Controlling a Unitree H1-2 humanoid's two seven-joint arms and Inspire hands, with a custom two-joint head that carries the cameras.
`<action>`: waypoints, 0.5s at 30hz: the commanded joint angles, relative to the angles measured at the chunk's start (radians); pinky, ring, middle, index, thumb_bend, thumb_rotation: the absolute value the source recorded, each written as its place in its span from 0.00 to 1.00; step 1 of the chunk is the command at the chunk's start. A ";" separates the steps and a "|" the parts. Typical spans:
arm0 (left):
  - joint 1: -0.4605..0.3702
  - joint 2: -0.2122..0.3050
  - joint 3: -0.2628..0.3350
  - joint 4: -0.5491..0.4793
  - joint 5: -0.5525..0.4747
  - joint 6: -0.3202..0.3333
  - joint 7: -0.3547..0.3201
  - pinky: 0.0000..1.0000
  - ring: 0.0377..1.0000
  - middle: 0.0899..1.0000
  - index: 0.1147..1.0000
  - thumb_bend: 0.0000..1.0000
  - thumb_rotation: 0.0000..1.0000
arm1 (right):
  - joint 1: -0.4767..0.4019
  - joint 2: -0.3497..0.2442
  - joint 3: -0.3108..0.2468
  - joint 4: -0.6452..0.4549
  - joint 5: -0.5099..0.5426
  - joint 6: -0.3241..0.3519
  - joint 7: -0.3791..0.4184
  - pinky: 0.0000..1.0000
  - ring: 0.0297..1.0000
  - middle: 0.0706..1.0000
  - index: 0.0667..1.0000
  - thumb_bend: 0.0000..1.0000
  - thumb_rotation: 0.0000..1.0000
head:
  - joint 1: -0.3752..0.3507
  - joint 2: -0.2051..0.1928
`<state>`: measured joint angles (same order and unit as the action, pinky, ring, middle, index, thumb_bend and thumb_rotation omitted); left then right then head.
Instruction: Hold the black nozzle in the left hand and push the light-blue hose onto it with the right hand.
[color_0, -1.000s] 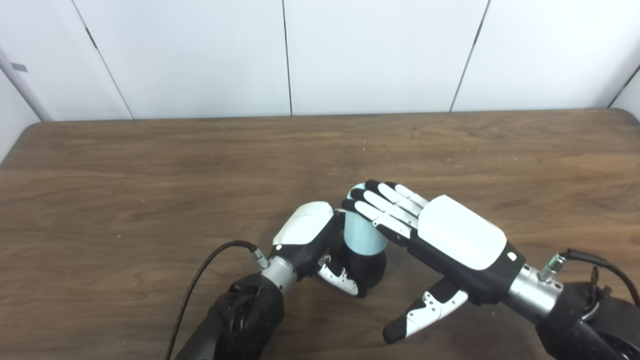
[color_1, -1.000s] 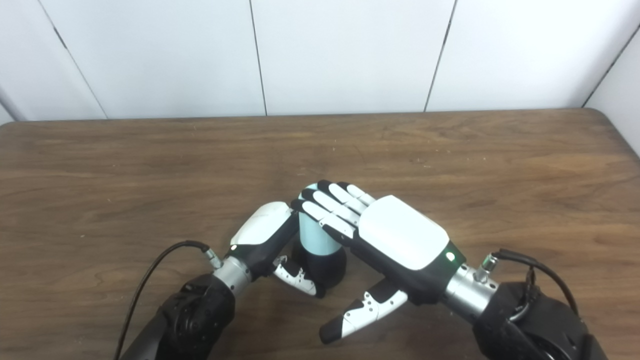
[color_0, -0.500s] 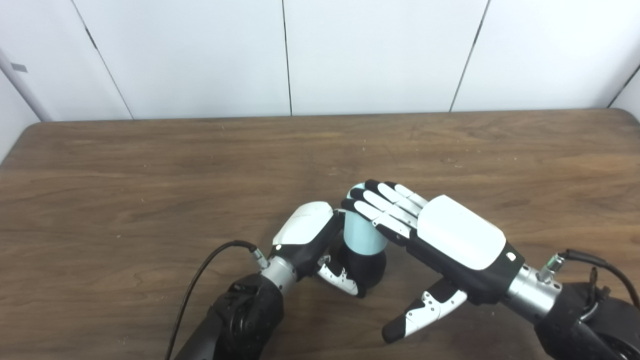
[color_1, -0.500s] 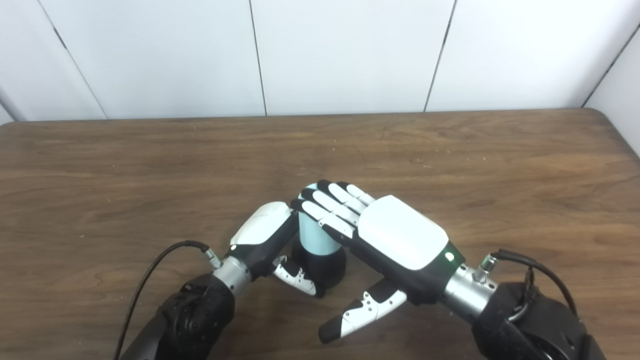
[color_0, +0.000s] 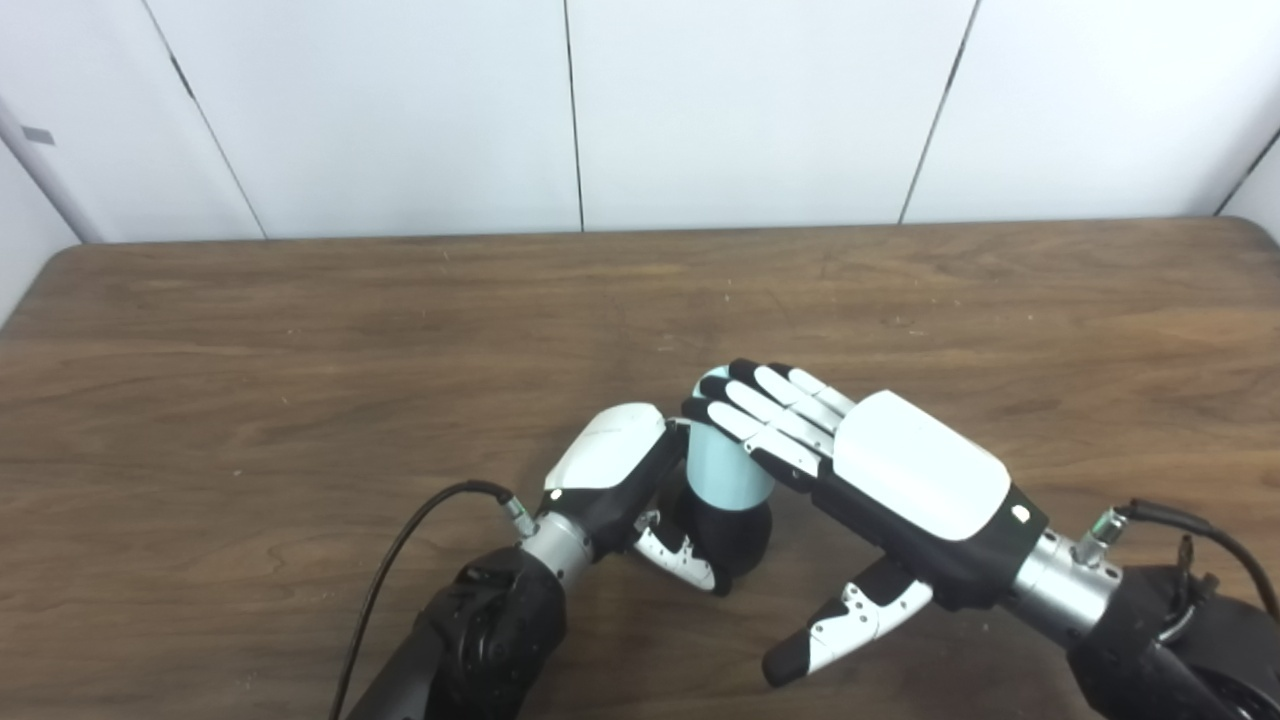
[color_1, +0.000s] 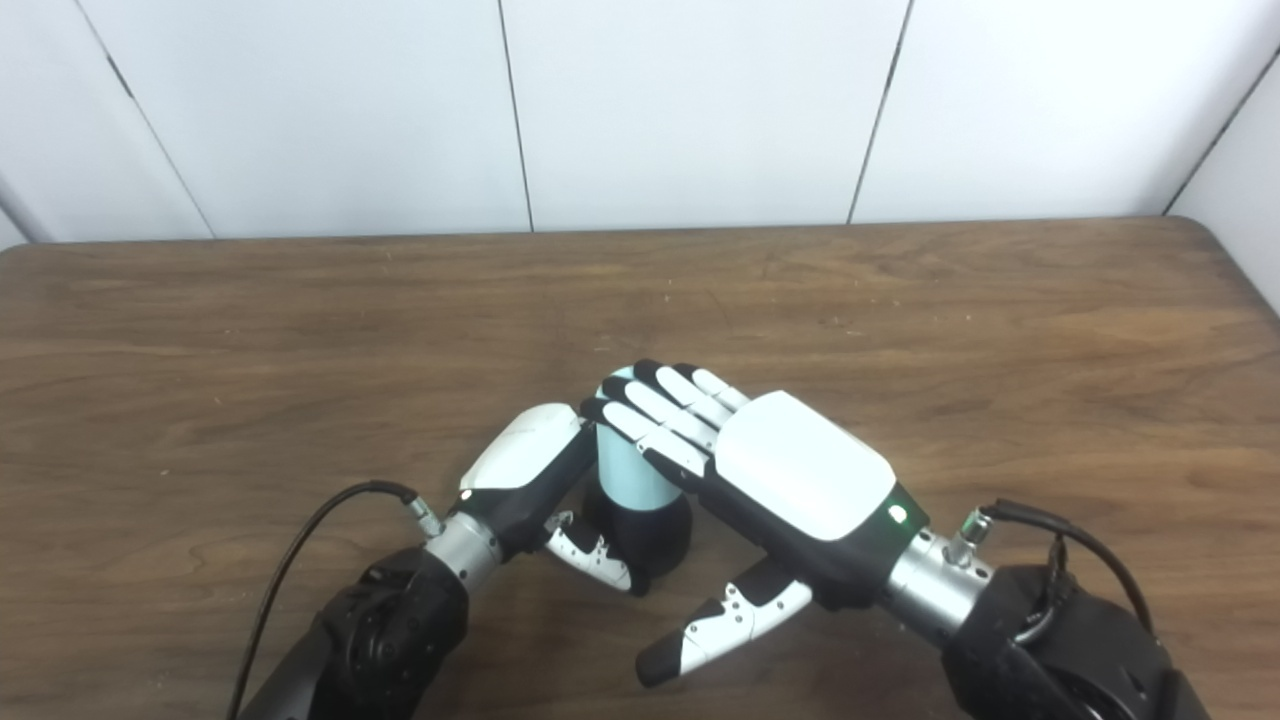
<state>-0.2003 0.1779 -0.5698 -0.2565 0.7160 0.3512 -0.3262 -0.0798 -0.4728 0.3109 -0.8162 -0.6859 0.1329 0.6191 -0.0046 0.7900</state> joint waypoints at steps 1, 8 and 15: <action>0.057 0.031 -0.037 0.059 -0.015 0.056 -0.114 0.84 0.64 0.46 0.41 0.52 0.00 | 0.064 -0.023 0.045 0.064 0.012 0.029 0.101 1.00 1.00 1.00 1.00 0.68 1.00 | 0.001 0.002; 0.056 0.031 -0.038 0.063 -0.017 0.053 -0.114 0.85 0.64 0.46 0.41 0.52 0.00 | 0.072 -0.024 0.051 0.071 0.012 0.026 0.092 1.00 1.00 1.00 1.00 0.68 1.00 | 0.002 0.002; 0.053 0.034 -0.039 0.060 -0.015 0.059 -0.118 0.85 0.64 0.46 0.41 0.52 0.00 | 0.064 -0.026 0.050 0.080 0.019 0.028 0.091 1.00 1.00 1.00 1.00 0.68 1.00 | 0.004 0.001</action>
<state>-0.2012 0.1808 -0.5713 -0.2568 0.7150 0.3512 -0.3263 -0.0641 -0.4686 0.3207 -0.8011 -0.6813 0.1326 0.6056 -0.0015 0.7900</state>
